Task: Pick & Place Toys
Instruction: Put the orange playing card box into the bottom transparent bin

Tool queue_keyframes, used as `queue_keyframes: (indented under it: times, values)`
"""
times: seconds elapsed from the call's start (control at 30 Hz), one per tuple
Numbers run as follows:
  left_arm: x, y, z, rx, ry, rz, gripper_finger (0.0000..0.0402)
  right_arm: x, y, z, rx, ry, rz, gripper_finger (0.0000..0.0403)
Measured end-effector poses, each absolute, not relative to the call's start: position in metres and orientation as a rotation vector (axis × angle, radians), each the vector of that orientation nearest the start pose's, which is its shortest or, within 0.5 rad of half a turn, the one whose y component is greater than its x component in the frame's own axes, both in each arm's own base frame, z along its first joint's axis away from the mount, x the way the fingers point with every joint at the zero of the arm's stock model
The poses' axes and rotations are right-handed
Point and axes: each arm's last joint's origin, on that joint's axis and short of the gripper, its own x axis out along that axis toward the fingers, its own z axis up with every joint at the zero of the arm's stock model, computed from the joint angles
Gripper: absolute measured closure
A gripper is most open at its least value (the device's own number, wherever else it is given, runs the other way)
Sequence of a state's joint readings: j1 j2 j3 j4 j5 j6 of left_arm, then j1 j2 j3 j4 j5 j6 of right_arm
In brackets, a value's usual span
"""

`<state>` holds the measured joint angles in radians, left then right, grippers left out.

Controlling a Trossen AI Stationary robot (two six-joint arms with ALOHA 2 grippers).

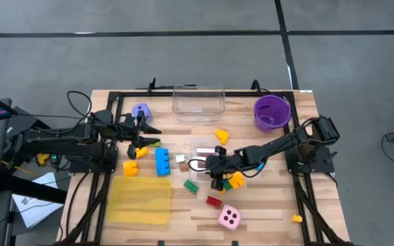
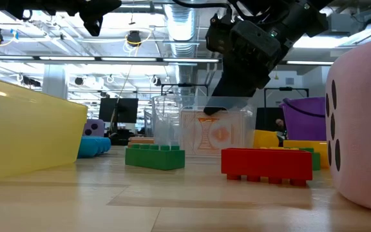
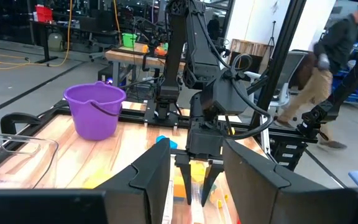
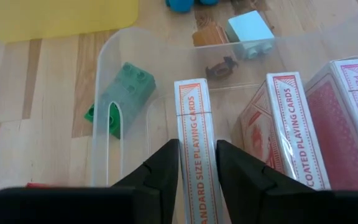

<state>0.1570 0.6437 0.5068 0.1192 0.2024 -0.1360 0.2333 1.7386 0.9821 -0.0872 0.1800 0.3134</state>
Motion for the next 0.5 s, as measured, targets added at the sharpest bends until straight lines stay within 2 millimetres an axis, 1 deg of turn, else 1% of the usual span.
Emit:
queue_keyframes:
  times: [0.13,0.3,0.5]
  values:
    - [0.155,0.019,0.286,-0.139,0.021,-0.044,0.0260,0.339,0.075,0.168,0.122,0.823,-0.080,0.0300]
    - [0.155,0.019,0.286,-0.140,0.026,-0.044,0.0261,0.337,0.074,0.173,0.120,0.818,-0.079,0.0300]
    - [0.155,0.019,0.286,-0.141,0.028,-0.044,0.0261,0.333,0.073,0.184,0.114,0.792,-0.079,0.0300]
